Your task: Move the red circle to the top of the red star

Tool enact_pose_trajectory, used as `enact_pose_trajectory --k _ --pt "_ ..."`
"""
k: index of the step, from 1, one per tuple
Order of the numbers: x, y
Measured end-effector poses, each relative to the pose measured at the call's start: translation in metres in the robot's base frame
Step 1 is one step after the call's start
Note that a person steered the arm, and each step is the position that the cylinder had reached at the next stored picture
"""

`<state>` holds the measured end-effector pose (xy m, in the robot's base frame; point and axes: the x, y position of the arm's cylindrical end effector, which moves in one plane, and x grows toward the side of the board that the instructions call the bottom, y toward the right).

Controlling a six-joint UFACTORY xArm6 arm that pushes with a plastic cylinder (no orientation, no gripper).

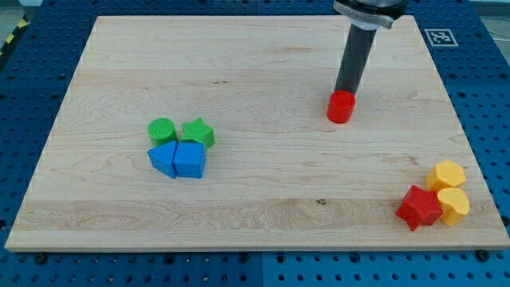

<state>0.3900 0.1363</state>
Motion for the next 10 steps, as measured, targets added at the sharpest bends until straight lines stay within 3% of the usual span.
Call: enact_pose_trajectory --k 2,3,8,10 --pt "0.003 -0.026" --pt "0.036 -0.017" --pt "0.092 -0.001" --pt "0.091 -0.031"
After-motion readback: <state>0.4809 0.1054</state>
